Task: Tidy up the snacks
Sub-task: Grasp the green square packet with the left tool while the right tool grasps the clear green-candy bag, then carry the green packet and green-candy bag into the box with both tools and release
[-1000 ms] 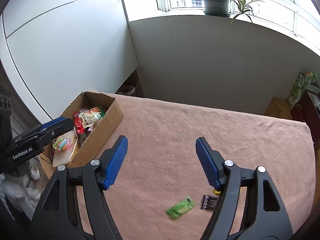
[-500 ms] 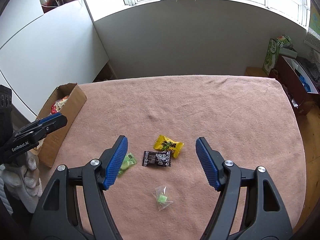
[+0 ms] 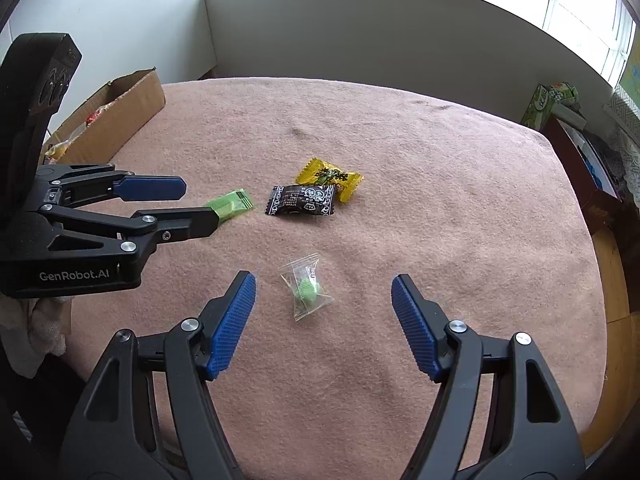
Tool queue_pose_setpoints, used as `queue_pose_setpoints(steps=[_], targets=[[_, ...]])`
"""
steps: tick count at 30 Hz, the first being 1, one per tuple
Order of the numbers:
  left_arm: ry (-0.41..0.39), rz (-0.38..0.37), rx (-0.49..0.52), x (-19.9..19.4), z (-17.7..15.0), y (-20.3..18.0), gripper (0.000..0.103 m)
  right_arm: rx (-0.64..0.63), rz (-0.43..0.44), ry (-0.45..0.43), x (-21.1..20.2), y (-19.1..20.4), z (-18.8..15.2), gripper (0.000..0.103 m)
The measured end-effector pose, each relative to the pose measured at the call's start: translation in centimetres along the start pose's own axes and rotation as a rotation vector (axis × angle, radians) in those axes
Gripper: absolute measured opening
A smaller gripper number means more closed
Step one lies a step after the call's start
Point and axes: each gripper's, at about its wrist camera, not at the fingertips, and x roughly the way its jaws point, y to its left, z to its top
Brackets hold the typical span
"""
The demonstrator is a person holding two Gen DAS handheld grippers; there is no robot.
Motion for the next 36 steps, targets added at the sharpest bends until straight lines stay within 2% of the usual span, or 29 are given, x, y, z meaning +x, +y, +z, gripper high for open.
queue_pose_setpoints(steps=[2,8,11,16,18,20,24,36], targets=[[0.023,-0.001,0.01,0.7,-0.2,-0.2,0.044,0.006,0.009,0.008,0.4,-0.2,-0.1,0.073],[0.031,0.008,0.016,1.0,0.0,-0.4,0.036,0.039,0.044,0.019,1.2,-1.0,-0.3,0.073],[0.028,0.025,0.026,1.3,0.0,-0.5,0.027,0.04,0.055,0.025,1.5,-1.1,-0.3,0.065],[0.021,0.072,0.059,1.4,-0.2,-1.0,0.023,0.013,0.048,0.037,2.0,-0.6,-0.5,0.063],[0.019,0.078,0.066,1.4,-0.2,-1.2,0.023,0.007,0.041,0.039,2.0,-0.5,-0.4,0.048],[0.018,0.077,0.071,1.5,-0.1,-1.3,0.023,0.001,0.036,0.041,2.0,-0.4,-0.3,0.045],[0.014,0.079,0.073,1.6,0.0,-1.4,0.023,-0.007,0.028,0.046,2.1,-0.3,-0.1,0.024],[-0.017,0.059,0.053,0.2,-0.3,-1.1,0.022,0.015,0.033,0.013,0.6,-0.2,0.4,0.024]])
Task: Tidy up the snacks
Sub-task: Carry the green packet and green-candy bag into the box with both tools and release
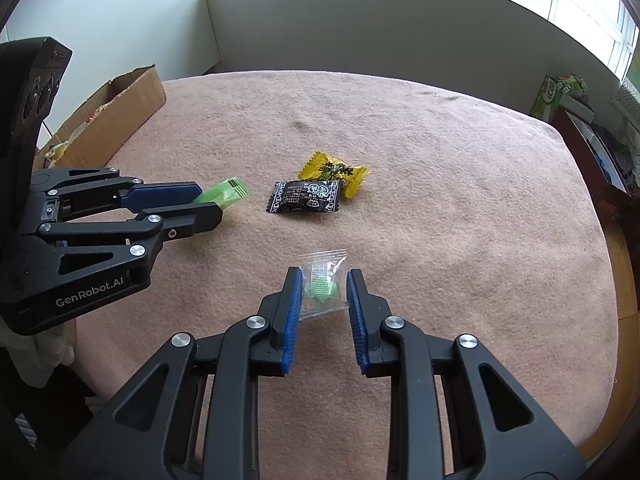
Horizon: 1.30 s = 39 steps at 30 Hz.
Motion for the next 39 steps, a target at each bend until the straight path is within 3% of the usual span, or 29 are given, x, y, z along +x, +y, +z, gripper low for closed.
queue_pose_setpoints(steps=[10,22,32,39], targets=[[-0.097,0.038,-0.054,-3.7,0.1,2.8,0.022,-0.027,0.035,-0.075,-2.1,2.4,3.1,0.024],[-0.237,0.116,-0.194,-9.8,-0.9,9.7,0.022,-0.122,0.126,-0.169,-3.0,9.3,9.1,0.024],[-0.301,0.211,-0.342,-13.0,-3.4,16.5,0.022,-0.186,0.233,-0.165,-1.2,16.0,12.1,0.024],[-0.294,0.266,-0.435,-13.5,-5.3,20.8,0.022,-0.228,0.306,-0.142,0.3,20.8,13.4,0.024]])
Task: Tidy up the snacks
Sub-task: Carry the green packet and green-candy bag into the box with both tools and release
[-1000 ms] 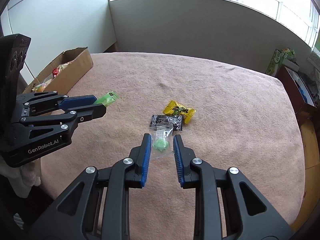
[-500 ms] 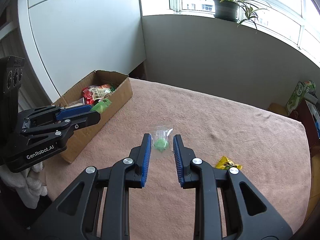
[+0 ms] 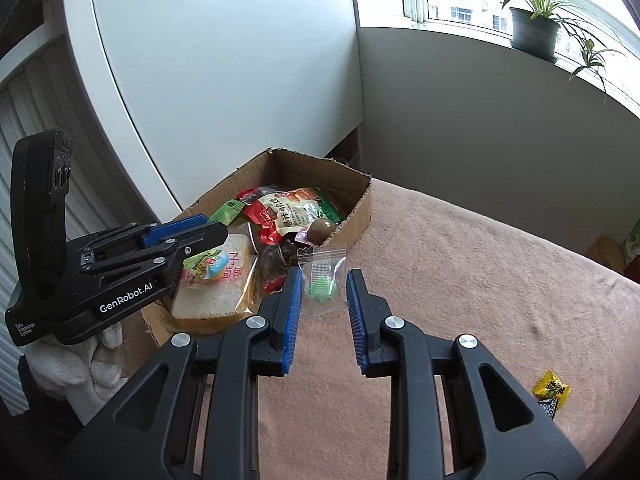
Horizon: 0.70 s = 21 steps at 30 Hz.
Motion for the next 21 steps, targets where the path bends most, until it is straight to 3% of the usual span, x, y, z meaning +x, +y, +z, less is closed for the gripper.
queue_pose_setpoints(steps=[10,11,14,19,21], targets=[[-0.006,0.04,-0.062,-0.3,0.0,3.6,0.023,-0.055,0.055,0.033,2.8,3.8,0.5,0.024],[-0.005,0.042,-0.068,-0.3,0.0,3.9,0.023,-0.06,0.057,0.035,3.0,4.1,0.6,0.027],[-0.002,0.038,-0.084,-0.3,0.1,4.3,0.023,-0.073,0.052,0.025,2.8,4.6,0.4,0.064],[-0.006,0.043,-0.083,-0.5,0.2,4.4,0.039,-0.081,0.049,0.008,2.3,4.7,0.5,0.066],[-0.01,0.046,-0.081,-0.6,0.2,4.2,0.053,-0.085,0.047,0.009,2.2,4.7,0.4,0.072]])
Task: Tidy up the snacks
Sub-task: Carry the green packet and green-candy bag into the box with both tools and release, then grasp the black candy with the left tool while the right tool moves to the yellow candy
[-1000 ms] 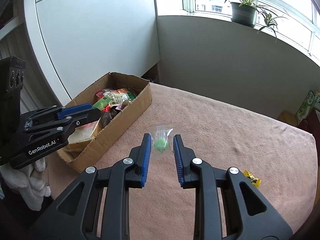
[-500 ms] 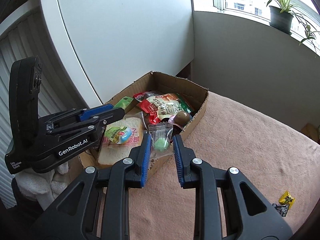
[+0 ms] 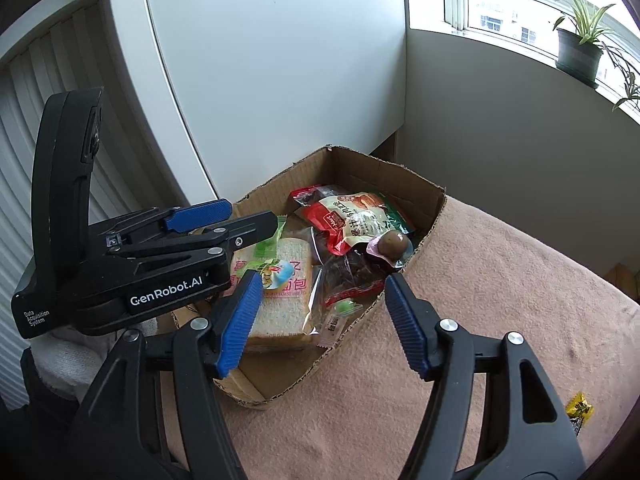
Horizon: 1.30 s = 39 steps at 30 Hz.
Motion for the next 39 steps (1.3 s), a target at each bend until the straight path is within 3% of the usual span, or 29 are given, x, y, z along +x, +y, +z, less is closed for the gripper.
queue_pose_setpoints(steps=[1,3,6,16,26,39], targets=[[-0.006,0.001,0.001,-0.1,0.1,-0.1,0.059,-0.002,0.0,0.0,-0.1,0.0,-0.1,0.074],[-0.011,0.0,0.003,-0.2,0.1,-0.2,0.06,-0.003,-0.016,-0.009,-0.3,-0.2,-0.3,0.085],[-0.021,0.014,-0.007,-0.3,0.3,0.0,0.075,0.007,-0.003,-0.011,-0.7,-0.7,-0.6,0.094],[-0.021,0.017,0.003,-0.1,0.5,-0.9,0.075,0.043,-0.051,-0.012,-2.4,-2.2,-1.9,0.095],[0.001,-0.026,0.073,0.5,0.1,-5.8,0.076,0.088,-0.163,-0.012,-6.1,-7.5,-4.8,0.095],[0.068,-0.127,0.182,2.0,-1.5,-13.1,0.076,0.432,-0.212,-0.04,-11.5,-19.8,-9.6,0.095]])
